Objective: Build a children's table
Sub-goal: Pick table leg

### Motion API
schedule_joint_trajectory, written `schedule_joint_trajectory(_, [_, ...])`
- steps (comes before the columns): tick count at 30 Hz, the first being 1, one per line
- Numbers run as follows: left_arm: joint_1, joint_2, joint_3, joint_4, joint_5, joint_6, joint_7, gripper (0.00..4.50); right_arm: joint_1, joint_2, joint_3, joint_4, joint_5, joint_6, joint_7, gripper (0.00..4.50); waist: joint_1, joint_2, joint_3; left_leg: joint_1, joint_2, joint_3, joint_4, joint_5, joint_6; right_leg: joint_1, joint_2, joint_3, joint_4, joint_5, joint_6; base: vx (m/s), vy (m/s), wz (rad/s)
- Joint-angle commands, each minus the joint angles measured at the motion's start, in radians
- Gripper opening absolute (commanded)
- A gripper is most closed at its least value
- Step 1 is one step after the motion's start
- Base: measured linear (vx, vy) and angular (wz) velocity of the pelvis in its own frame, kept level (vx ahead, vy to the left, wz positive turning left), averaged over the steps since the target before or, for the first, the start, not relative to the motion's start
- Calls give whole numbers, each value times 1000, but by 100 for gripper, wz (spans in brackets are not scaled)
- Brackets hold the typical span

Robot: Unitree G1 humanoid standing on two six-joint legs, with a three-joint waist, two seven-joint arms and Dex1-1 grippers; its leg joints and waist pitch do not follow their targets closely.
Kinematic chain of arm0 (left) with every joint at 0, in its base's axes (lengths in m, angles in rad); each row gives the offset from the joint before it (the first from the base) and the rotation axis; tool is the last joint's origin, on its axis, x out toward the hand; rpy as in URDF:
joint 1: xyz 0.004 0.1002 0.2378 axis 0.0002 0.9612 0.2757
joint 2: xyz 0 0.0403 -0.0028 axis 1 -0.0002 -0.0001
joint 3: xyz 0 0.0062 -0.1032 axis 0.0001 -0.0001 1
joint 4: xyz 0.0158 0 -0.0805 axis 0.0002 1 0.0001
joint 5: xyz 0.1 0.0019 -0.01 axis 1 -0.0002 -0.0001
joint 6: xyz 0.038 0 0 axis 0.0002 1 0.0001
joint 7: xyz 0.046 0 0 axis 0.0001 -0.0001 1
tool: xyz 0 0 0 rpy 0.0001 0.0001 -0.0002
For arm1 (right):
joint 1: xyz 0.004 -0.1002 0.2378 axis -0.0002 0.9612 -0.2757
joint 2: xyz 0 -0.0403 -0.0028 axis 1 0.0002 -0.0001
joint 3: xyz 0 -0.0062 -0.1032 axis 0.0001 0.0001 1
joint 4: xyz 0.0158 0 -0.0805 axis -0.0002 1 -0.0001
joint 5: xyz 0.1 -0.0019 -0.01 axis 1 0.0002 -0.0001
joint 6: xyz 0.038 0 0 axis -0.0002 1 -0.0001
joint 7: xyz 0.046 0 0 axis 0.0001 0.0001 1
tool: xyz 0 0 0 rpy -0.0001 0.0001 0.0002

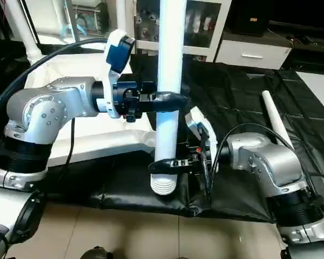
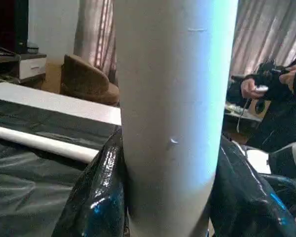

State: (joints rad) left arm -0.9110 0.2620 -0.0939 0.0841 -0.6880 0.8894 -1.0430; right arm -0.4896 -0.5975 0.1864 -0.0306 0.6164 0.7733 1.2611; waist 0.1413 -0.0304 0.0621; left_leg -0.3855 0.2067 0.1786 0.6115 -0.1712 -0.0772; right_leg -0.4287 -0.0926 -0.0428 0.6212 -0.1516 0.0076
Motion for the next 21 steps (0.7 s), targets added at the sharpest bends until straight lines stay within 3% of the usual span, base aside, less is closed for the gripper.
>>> schedule_joint_trajectory(1, [-23, 11, 0, -6, -13, 26, -11, 249, -13, -3, -18, 1, 7, -4, -2, 201, -1, -3, -82, 16, 7, 2, -65, -187, -3, 64, -31, 21, -63, -211, -214, 0, 0, 0])
schedule_joint_trajectory(3, [-24, 16, 6, -3, -22, 35, -19, 249, -11, -5, -29, 0, 6, -9, -9, 200, -2, -2, -82, 15, 7, 2, -66, -187, -4, 65, -30, 21, -63, -213, -214, 0, 0, 0])
schedule_joint_trajectory(6, [-21, 24, 6, -1, -26, 39, -29, 292, -7, -11, -47, -7, 8, -14, -16, 197, -1, 0, -82, 17, 7, 1, -66, -198, -9, 63, -30, 21, -65, -225, -212, 0, 0, 0])
schedule_joint_trajectory(9, [-24, 32, 24, 38, -25, 31, -31, 304, 12, -34, -111, -55, 43, 3, -36, 196, 0, 2, -81, 17, 6, 2, -67, -206, -11, 63, -29, 22, -68, -230, -208, 0, 0, 0])
schedule_joint_trajectory(14, [-26, 36, 47, 78, -3, 0, -9, 339, 42, -57, -155, -96, 65, 11, -46, 192, 2, 3, -79, 17, 5, 0, -67, -220, -10, 64, -29, 20, -69, -246, -199, 0, 0, 0])
schedule_joint_trajectory(15, [-8, 52, 59, 91, 6, -19, -11, 347, 61, -69, -183, -119, 77, 17, -57, 192, 4, 8, -80, 19, 6, -1, -68, -226, -13, 63, -31, 19, -71, -260, -197, 0, 0, 0])
schedule_joint_trajectory(19, [27, 74, 81, 101, 10, -30, -4, 369, 80, -76, -222, -149, 95, 29, -85, 191, 0, 6, -80, 17, 5, -3, -69, -229, -15, 65, -29, 19, -71, -270, -187, 0, 0, 0])
schedule_joint_trajectory(21, [80, 102, 101, 99, 48, -68, 43, 369, 96, -70, -258, -147, 64, 3, -153, 191, -3, 10, -79, 18, 7, -4, -71, -239, -21, 62, -31, 19, -73, -284, -183, 0, 0, 0])
